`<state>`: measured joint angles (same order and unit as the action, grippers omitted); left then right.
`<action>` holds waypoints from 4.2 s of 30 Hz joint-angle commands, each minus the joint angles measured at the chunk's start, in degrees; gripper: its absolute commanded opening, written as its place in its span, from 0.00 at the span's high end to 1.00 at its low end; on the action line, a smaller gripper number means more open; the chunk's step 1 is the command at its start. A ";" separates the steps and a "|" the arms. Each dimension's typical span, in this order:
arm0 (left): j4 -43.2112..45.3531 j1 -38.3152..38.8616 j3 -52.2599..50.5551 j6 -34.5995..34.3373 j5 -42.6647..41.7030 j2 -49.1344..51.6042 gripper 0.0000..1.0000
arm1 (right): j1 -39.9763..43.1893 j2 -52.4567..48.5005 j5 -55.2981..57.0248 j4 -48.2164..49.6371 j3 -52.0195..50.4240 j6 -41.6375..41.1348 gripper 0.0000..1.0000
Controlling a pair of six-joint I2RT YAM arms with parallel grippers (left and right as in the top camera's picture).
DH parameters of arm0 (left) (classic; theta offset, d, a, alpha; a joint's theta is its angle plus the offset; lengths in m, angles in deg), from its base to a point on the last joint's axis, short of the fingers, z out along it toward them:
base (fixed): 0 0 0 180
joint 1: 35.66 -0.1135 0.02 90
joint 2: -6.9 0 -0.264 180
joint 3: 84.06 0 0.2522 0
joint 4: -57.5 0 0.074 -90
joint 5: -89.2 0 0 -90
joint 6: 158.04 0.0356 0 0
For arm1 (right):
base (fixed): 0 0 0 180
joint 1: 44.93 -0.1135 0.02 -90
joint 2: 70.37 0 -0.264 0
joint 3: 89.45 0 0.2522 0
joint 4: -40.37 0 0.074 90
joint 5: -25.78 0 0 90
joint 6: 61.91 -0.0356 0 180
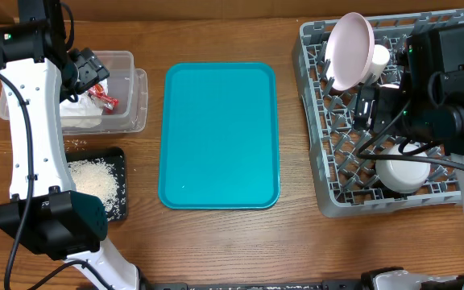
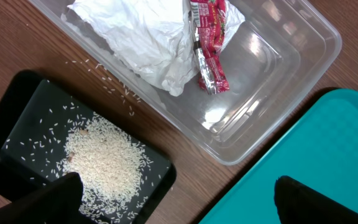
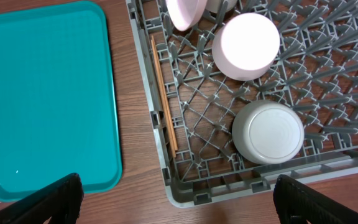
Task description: Sort waste into correct bins and load items into the dishwasher
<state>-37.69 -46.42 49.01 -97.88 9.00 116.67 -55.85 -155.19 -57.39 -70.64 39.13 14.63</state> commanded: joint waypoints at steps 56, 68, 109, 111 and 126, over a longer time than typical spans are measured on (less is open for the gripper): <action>0.11 -0.04 1.29 0.48 1.11 -0.04 0.00 | 2.01 68.48 -3.98 64.28 -85.88 3.28 0.00; 0.11 -0.04 1.29 0.48 1.11 -0.04 0.00 | 1.99 81.96 -3.98 80.08 -103.43 3.48 0.00; 0.11 -0.04 1.29 0.48 1.11 -0.04 0.00 | 12.55 84.65 -5.51 92.48 -114.36 16.92 0.00; 0.11 -0.04 1.29 0.48 1.11 -0.04 0.00 | 12.52 84.65 -6.47 92.43 -114.36 16.87 0.00; 0.11 -0.04 1.29 0.48 1.11 -0.04 0.00 | 12.55 84.65 -6.95 92.43 -114.36 14.97 0.00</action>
<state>-37.67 -46.42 49.12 -97.88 9.35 116.67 -43.52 -71.22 -63.99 21.48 -74.63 29.80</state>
